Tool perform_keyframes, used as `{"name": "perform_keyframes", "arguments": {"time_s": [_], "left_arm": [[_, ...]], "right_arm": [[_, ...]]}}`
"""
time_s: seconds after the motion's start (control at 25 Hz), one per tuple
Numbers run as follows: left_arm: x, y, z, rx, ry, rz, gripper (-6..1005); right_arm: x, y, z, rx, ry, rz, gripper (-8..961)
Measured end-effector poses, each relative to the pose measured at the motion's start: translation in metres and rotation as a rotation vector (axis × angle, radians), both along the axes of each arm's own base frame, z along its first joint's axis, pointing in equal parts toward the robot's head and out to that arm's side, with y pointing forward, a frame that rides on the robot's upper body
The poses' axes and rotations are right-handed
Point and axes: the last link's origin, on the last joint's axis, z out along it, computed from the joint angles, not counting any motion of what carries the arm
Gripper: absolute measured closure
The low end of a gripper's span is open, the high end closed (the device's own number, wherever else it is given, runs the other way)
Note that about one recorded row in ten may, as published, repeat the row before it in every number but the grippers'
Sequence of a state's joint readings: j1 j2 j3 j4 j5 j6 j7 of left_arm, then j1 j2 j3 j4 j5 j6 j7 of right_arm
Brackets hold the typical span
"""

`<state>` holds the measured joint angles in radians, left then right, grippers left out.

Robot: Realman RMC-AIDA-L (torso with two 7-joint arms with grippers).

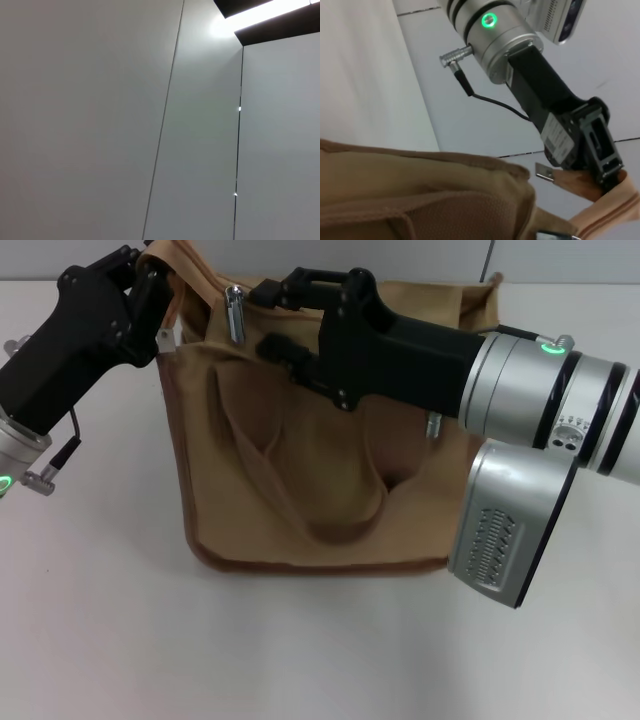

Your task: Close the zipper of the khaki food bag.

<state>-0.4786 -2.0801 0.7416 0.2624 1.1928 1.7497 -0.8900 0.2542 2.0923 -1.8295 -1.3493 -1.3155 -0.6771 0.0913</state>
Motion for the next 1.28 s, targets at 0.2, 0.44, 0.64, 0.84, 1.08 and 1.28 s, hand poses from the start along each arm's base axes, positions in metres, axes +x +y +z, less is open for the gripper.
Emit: {"name": "perform_keyframes", "arguments": {"time_s": [0.2,0.44,0.64,0.84,1.08,1.28], "left_arm": [[0.003,0.001,-0.002,-0.014,0.002,-0.014,937],[0.006,0.001,-0.004,-0.025,0.005,-0.026,935],[0.006,0.001,-0.005,-0.03,0.002,-0.026,934],[0.006,0.001,-0.005,-0.031,0.0,-0.024,932],[0.006,0.0,-0.006,-0.034,0.001,-0.024,931],[0.005,0.0,-0.006,-0.034,0.0,-0.022,929]], "right_arm": [[-0.002,-0.001,-0.002,0.009,-0.004,0.025,440],[-0.006,-0.004,-0.006,0.007,0.001,0.053,440],[-0.01,-0.007,-0.009,0.034,0.034,0.096,440],[-0.008,-0.008,-0.012,0.041,0.035,0.105,439],[-0.006,-0.009,-0.016,0.054,0.01,0.106,439],[-0.001,-0.009,-0.016,0.072,0.0,0.091,439]]}}
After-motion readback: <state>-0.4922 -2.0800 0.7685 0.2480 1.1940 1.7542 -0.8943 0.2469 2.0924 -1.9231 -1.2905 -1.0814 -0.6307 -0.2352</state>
